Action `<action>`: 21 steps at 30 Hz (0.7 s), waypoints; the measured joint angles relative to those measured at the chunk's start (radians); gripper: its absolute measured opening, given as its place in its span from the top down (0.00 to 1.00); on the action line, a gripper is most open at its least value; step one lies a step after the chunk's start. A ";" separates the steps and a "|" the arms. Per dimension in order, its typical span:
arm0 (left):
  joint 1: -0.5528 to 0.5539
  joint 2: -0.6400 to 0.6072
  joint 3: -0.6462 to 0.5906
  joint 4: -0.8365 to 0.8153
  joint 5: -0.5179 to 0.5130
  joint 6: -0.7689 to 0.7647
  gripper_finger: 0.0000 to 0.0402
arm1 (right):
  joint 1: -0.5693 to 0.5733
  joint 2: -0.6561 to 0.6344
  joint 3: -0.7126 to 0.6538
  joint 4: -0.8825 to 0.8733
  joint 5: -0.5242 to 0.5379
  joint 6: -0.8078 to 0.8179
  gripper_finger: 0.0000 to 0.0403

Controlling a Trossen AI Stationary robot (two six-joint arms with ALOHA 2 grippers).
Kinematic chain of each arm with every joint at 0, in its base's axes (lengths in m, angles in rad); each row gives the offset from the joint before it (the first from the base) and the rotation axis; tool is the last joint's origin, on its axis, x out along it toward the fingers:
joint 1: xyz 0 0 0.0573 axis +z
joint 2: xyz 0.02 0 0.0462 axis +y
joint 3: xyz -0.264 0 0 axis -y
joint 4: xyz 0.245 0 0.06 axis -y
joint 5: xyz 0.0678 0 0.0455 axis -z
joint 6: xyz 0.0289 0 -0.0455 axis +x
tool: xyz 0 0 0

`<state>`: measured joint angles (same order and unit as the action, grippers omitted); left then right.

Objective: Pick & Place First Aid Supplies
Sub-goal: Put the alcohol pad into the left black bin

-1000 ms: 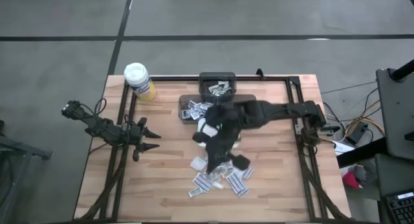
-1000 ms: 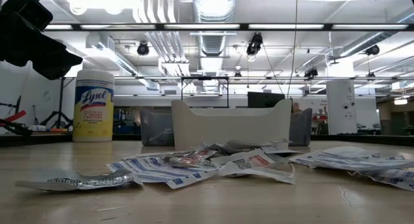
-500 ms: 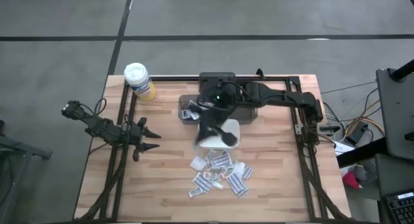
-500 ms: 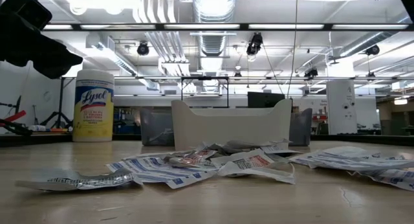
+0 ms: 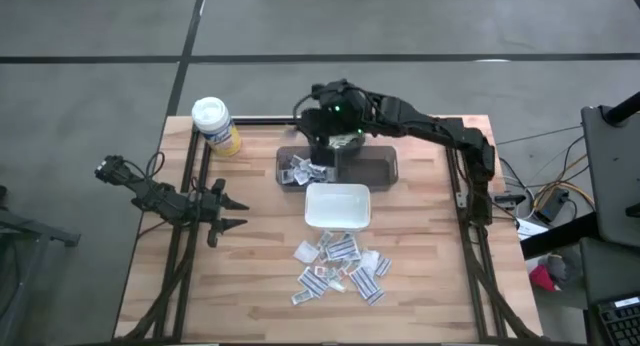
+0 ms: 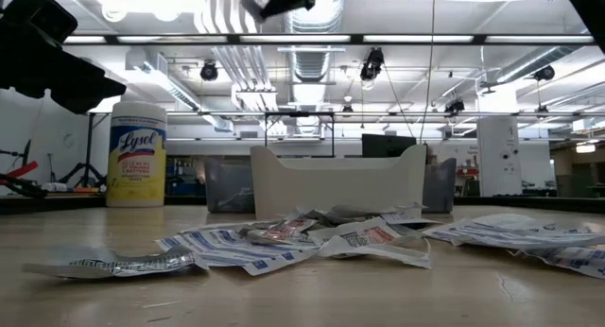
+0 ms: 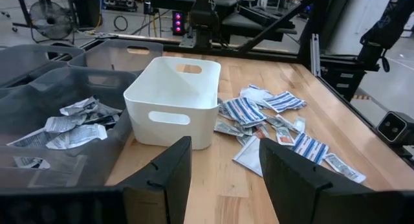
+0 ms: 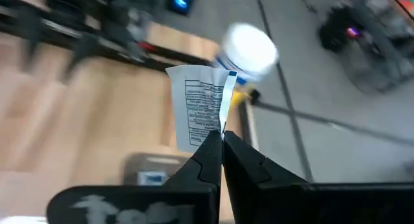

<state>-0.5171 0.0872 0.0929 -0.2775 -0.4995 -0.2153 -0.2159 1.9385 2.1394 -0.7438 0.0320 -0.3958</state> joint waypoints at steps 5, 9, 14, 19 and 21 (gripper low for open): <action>0.000 0.000 0.000 0.000 0.000 0.006 0.56 | -0.056 0.052 -0.001 0.000 0.020 0.076 0.98; 0.000 0.000 0.000 -0.001 0.000 0.007 0.56 | -0.087 0.107 -0.001 -0.033 0.015 0.115 0.98; 0.000 0.000 0.000 -0.001 0.000 0.007 0.56 | -0.109 0.174 -0.001 -0.139 -0.042 0.166 0.98; 0.000 0.001 0.000 0.000 0.000 0.007 0.56 | -0.114 0.233 -0.002 -0.220 -0.081 0.187 0.98; 0.000 0.002 0.000 -0.001 0.000 0.007 0.56 | -0.112 0.249 -0.002 -0.234 -0.090 0.187 0.98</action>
<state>-0.5171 0.0887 0.0929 -0.2780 -0.4999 -0.2085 -0.3283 2.1875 2.1376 -0.9783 -0.0577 -0.2085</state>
